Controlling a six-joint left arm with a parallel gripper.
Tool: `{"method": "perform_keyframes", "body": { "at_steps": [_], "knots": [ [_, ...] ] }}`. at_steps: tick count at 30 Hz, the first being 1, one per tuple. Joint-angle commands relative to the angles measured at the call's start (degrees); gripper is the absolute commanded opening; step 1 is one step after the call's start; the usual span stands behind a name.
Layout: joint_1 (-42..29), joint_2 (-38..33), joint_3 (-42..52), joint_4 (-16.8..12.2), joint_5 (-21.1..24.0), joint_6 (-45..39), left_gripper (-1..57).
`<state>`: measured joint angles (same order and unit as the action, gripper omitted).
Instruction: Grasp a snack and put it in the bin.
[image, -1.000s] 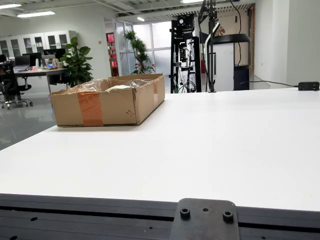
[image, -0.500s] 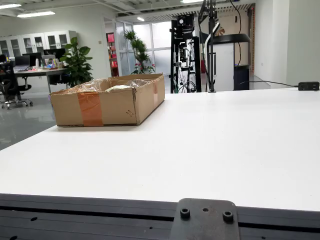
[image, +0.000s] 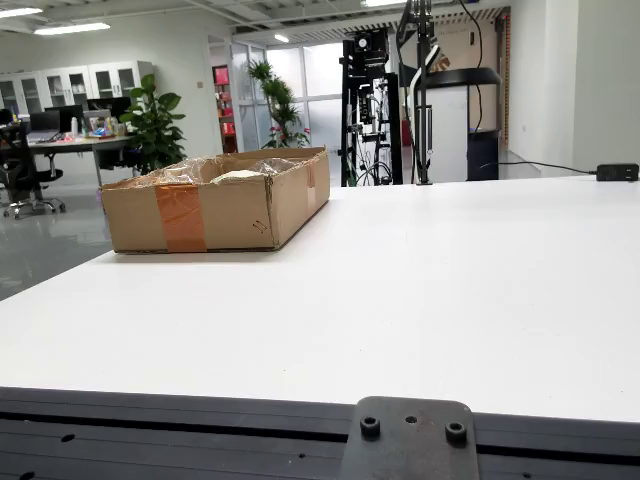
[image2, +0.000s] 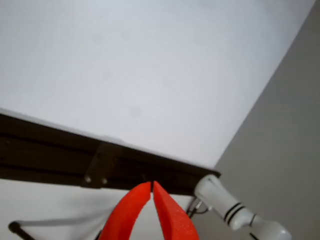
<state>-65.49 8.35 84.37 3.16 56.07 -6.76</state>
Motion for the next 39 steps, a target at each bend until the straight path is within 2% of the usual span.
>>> {"method": "perform_keyframes", "body": {
  "at_steps": [1, 39],
  "knots": [
    [0.3, 0.0, 0.0, 0.0, 0.0, 0.0, 0.4],
    [-0.2, 0.0, 0.0, 0.0, 0.0, 0.0, 0.4]
  ]
}}
